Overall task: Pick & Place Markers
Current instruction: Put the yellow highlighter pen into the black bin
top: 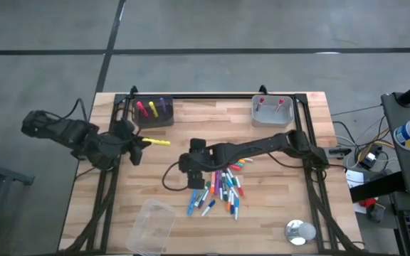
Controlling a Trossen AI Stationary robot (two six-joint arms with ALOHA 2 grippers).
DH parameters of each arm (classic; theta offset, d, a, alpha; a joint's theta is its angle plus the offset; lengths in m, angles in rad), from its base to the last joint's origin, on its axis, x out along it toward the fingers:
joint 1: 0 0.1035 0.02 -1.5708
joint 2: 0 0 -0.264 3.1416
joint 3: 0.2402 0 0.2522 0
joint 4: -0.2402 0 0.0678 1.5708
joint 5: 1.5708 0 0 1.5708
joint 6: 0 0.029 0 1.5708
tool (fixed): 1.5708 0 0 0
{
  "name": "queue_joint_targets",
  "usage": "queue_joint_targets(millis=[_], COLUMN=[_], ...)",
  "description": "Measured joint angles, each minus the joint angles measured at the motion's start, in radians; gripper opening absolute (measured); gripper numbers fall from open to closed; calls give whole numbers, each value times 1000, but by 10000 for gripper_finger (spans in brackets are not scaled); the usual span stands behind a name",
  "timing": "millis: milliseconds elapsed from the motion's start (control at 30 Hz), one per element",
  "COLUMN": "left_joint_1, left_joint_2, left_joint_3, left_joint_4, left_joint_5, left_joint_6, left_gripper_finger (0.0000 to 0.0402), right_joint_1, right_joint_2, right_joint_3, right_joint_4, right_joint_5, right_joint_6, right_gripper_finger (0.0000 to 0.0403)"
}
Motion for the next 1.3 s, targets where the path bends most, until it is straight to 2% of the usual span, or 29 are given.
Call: queue_joint_targets(millis=[367, 600, 900, 1133, 1300], left_joint_1=[237, 389, 615, 832, 936], left_joint_2=[118, 207, 329, 421, 471], left_joint_3=[131, 220, 279, 280, 280], left_joint_4=[-243, -344, -380, -373, -342], left_joint_5=[124, 193, 263, 299, 309], left_joint_6=[-24, 23, 167, 258, 304], left_gripper_finger=[62, 62, 62, 62, 62], right_joint_1=[81, 135, 192, 229, 264], right_joint_2=[-61, -182, -377, -471, -533], right_joint_3=[-82, -247, -523, -635, -671], right_joint_4=[222, 469, 712, 823, 844], right_joint_5=[39, 42, 43, 42, 42], right_joint_6=[-77, -159, -203, -262, -301], right_gripper_finger=[219, 219, 219, 219, 219])
